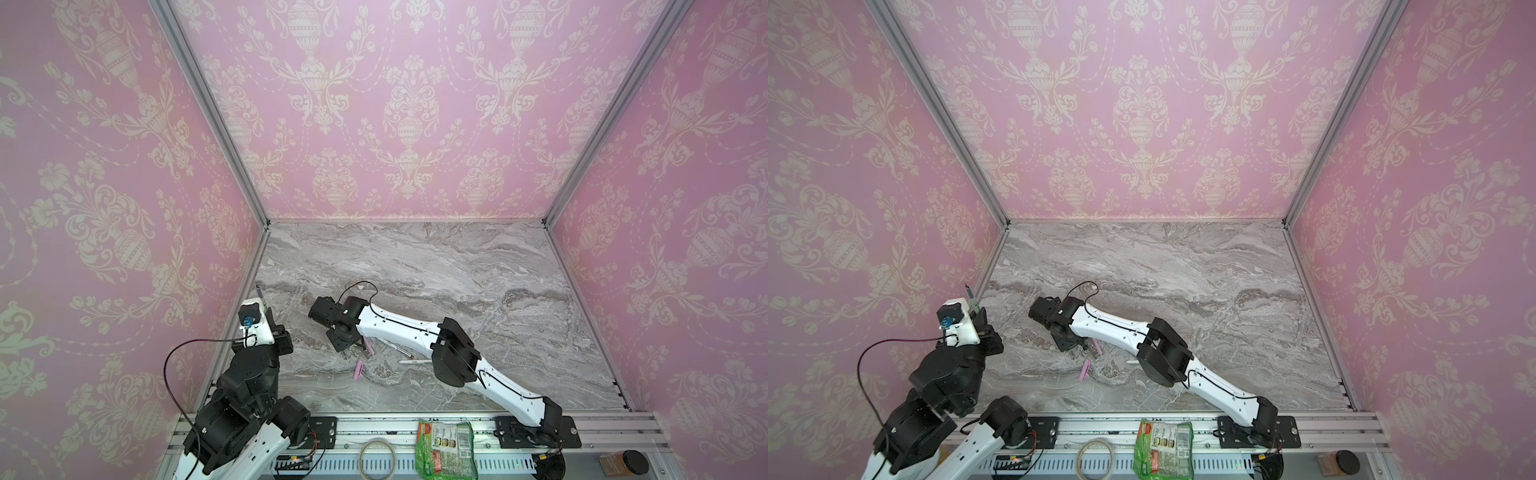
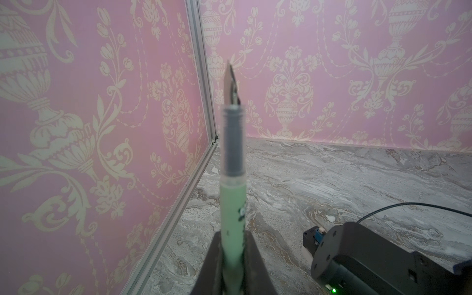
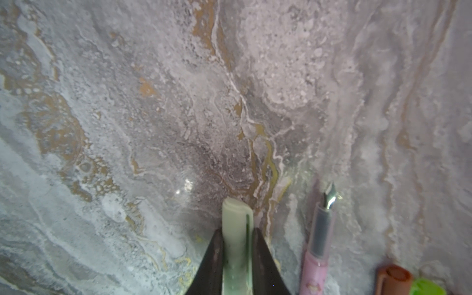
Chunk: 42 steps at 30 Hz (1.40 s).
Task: Insert pens into pen caps
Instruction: Pick up the pen cap from the middle-left of the table.
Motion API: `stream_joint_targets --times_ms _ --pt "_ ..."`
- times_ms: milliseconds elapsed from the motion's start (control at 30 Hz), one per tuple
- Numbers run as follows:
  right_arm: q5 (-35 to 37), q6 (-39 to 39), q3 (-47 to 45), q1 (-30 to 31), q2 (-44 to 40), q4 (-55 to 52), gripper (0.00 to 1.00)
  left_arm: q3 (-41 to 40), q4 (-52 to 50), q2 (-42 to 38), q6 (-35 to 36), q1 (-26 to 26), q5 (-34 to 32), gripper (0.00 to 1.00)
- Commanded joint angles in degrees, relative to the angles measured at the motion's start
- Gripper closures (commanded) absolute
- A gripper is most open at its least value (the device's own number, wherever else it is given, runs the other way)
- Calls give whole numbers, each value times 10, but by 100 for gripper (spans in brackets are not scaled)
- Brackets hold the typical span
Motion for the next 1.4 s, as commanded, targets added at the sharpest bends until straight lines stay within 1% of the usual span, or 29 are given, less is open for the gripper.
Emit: stream_joint_targets --times_ms 0,133,200,267,333,467,600,800,833,933,1033,1133,1233,1367 --pt "22 -6 -6 -3 32 -27 82 -2 7 8 10 5 14 100" --pt "24 -5 -13 -2 25 -25 86 -2 10 10 6 4 16 100" --pt "24 -4 -25 -3 16 -17 90 -1 9 10 2 4 17 100" --pt "18 3 -42 -4 2 -7 91 -1 9 12 -2 4 21 100" --pt "-11 20 -70 -9 -21 19 91 0 7 15 -6 4 30 100" --pt "-78 54 -165 -25 -88 116 92 5 1 31 -20 4 59 100" --pt "-128 90 -205 -41 -130 166 94 11 -4 54 -36 4 101 100" --pt "-169 112 -249 -61 -189 223 94 11 -5 91 -54 4 154 100" --pt "-172 114 -255 -64 -198 229 95 27 -3 94 -57 4 161 100" --pt "-187 122 -281 -79 -230 252 94 30 5 108 -64 4 190 100" --pt "-199 133 -321 -100 -275 281 94 32 19 128 -68 4 237 100" --pt "-208 147 -375 -129 -329 316 94 35 38 161 -72 4 305 100" --pt "-207 152 -438 -160 -380 345 92 36 65 208 -78 4 393 100" --pt "-195 154 -520 -203 -445 370 91 42 107 298 -98 4 518 100"
